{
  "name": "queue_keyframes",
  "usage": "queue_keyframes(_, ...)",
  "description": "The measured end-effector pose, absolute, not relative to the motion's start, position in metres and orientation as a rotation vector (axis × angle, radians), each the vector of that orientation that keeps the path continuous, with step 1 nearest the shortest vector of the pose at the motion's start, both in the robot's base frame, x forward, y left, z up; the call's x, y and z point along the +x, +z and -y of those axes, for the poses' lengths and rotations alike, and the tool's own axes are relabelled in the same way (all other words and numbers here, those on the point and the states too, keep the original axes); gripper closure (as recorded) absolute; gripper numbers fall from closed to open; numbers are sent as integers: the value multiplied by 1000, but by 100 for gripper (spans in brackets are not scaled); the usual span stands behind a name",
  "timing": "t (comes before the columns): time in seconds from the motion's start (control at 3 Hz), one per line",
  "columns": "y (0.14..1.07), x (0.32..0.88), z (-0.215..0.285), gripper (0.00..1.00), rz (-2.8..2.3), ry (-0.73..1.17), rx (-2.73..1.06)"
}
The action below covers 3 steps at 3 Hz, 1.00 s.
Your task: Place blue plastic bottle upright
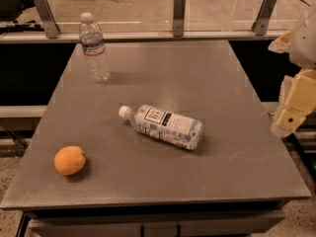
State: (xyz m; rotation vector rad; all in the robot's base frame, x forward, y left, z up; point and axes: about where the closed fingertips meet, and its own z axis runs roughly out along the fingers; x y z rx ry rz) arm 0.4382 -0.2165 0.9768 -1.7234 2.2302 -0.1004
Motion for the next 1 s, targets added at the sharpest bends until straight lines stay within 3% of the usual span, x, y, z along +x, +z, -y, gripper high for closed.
queue_keyframes(0.33, 977, 439, 215, 0, -2227, -103, -1725)
queue_keyframes(1.0, 945, 478, 121, 0, -2199, 36, -1906)
